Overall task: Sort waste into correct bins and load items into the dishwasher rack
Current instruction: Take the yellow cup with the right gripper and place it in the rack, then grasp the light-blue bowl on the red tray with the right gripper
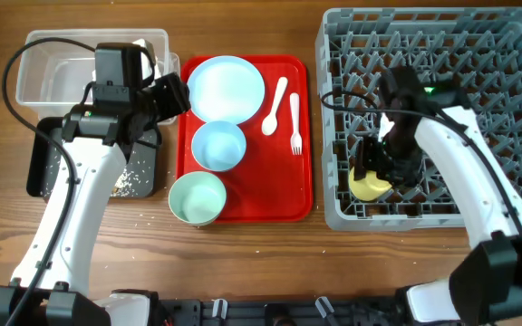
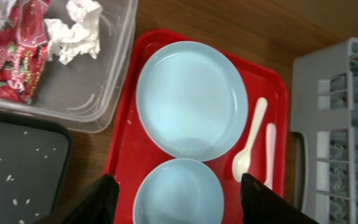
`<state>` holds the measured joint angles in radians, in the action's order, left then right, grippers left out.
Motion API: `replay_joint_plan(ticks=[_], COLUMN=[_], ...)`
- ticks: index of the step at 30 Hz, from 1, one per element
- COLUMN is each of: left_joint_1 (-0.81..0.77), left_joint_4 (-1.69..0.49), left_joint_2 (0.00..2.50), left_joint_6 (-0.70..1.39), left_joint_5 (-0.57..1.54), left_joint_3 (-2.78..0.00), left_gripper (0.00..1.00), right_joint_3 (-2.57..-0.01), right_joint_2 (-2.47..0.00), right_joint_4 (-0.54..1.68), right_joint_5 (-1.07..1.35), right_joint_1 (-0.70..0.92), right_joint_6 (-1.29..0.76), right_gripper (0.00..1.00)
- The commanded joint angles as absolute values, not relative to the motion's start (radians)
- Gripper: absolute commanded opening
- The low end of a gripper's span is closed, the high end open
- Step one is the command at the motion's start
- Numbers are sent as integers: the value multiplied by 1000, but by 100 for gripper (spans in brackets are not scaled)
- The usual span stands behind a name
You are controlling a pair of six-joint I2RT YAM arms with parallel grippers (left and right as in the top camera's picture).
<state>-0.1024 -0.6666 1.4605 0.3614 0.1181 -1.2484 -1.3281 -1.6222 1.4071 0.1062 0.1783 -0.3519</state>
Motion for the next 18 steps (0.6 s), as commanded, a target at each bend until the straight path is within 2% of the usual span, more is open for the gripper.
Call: replay_joint_plan(ticks=[1,4,10,15,18], left_joint_1=[-96,-96,-96,-96,-96], left_joint_4=[-686,-700,-702,-701,-701], left_joint_2=[1452,1452,1452,1452,1452], left_joint_6=[344,344,344,344,344], left_joint_5=[54,50,50,50,50], left_joint_3=[-1259,-1259,-1259,-1259,-1259], left_gripper=[65,66,67,70,74], right_joint_3=[-1314,-1314,-1315,-1395,-1526], right_joint_2=[-1677,-1707,-1719,-1716,-1709], right_joint_4=[1402,1387,1334,1321,1351], right_joint_5=[86,90,98,152,151], right_joint_1=[188,194,193,193,194], right_joint_6=[-366,-366,-367,-366,-340], right_gripper=[59,64,83,83,82])
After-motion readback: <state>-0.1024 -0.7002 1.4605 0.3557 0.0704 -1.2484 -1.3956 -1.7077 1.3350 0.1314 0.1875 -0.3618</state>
